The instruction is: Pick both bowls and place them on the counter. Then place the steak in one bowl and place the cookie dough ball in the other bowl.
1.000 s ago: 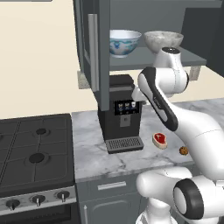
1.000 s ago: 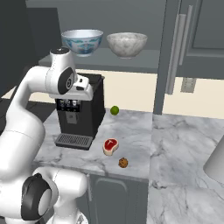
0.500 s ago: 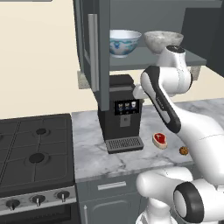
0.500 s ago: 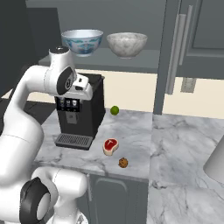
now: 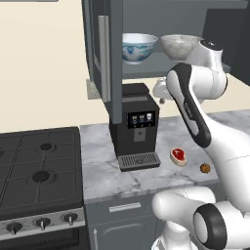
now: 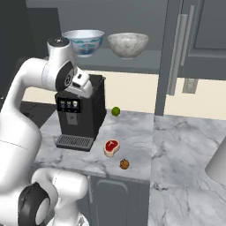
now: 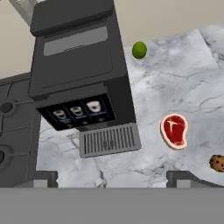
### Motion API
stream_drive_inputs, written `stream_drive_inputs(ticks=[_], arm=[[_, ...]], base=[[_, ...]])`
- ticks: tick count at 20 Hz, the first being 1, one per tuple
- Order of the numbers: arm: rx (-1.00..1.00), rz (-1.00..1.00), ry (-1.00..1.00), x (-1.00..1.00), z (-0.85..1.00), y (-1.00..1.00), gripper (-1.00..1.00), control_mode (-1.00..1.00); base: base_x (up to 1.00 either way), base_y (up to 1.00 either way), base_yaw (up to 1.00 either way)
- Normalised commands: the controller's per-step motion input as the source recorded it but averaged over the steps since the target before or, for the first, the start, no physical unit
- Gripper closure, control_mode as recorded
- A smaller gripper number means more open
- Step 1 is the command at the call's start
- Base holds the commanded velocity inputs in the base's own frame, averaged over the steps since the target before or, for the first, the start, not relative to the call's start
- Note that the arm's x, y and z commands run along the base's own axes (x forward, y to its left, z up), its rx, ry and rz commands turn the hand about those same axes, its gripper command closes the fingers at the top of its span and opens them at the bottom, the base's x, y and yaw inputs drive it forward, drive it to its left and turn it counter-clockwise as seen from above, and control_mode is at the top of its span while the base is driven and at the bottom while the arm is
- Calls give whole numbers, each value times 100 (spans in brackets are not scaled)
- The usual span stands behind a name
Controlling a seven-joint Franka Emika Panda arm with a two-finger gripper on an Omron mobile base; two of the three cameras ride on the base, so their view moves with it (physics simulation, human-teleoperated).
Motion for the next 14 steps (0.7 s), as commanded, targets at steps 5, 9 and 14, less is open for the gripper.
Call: stream_drive_inputs(ticks=[5, 9, 14], arm=[[10, -23, -1, 2, 45, 0, -100, -100], [18, -33, -3, 3, 33, 1, -100, -100], [25, -33, -12, 1, 19, 1, -100, -100]], base=[[0, 0, 0], [0, 0, 0], [0, 0, 0]])
